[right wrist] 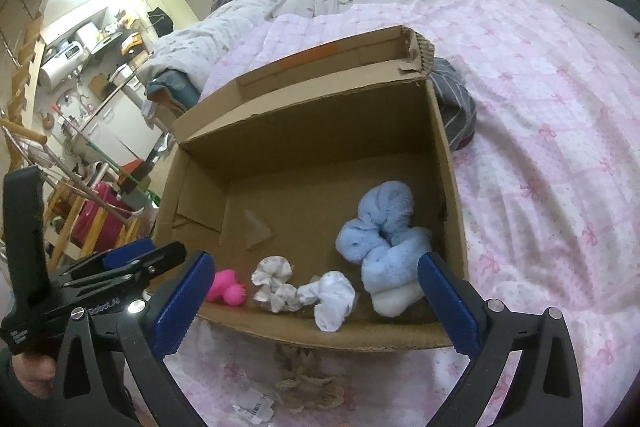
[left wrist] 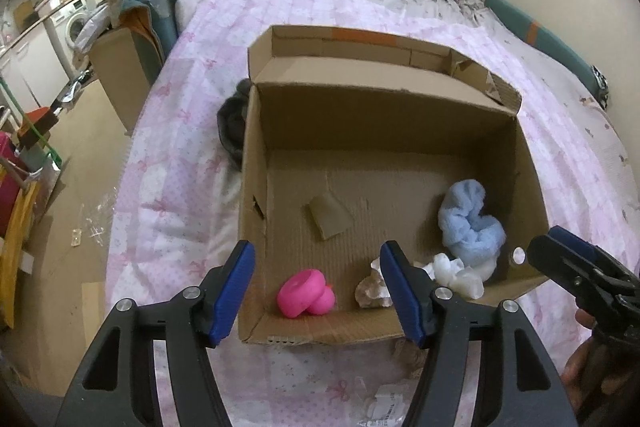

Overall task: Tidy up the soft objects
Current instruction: 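Open both tools to drop the items and withdraw from the box, then lower the left tool onto the bagged white sock and grasp it, then lower the right tool onto the grey lace scrunchie and grasp it, then carry the bagged sock with the left tool while the right tool carries the grey scrunchie into the box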

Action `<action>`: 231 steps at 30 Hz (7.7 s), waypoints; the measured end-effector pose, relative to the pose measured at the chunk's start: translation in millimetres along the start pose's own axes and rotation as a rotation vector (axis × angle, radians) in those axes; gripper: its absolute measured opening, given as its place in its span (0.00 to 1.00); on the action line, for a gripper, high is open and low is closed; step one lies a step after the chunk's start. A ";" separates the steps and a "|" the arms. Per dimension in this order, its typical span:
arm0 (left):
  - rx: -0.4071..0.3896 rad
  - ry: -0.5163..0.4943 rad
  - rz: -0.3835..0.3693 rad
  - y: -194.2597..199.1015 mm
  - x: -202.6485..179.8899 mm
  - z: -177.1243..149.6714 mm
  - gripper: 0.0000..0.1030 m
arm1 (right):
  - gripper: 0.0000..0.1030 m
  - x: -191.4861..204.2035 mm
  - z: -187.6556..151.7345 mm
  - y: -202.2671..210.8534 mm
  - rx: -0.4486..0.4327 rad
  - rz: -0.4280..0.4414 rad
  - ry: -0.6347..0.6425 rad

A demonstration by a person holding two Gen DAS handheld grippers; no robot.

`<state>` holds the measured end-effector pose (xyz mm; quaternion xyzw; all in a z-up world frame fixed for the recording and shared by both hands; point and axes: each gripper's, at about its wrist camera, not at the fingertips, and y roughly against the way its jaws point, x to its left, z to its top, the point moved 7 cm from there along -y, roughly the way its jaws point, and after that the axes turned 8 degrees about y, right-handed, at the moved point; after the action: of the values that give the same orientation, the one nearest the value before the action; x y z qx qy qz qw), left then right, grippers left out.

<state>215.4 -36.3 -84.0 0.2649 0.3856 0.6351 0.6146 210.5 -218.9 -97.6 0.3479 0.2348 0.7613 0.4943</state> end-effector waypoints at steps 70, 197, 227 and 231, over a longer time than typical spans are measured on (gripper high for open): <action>0.393 -0.115 -0.046 -46.4 -41.3 -171.9 0.61 | 1.00 -28.2 -94.5 25.0 0.165 -0.177 -0.264; 0.085 -0.009 0.002 12.9 4.2 11.8 0.21 | 0.15 3.8 15.5 42.3 -0.035 0.044 -0.036; 0.132 -0.067 0.019 -42.8 -12.2 -6.8 0.21 | 0.15 -6.3 -14.9 -24.3 0.101 0.032 -0.048; 0.130 -0.090 0.004 -43.2 -18.4 -9.2 0.21 | 0.15 -6.6 -15.8 -24.9 0.101 0.027 -0.044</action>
<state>234.8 -58.2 -121.8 0.3333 0.3973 0.5976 0.6115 215.0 -215.2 -127.3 0.3922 0.2575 0.7472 0.4707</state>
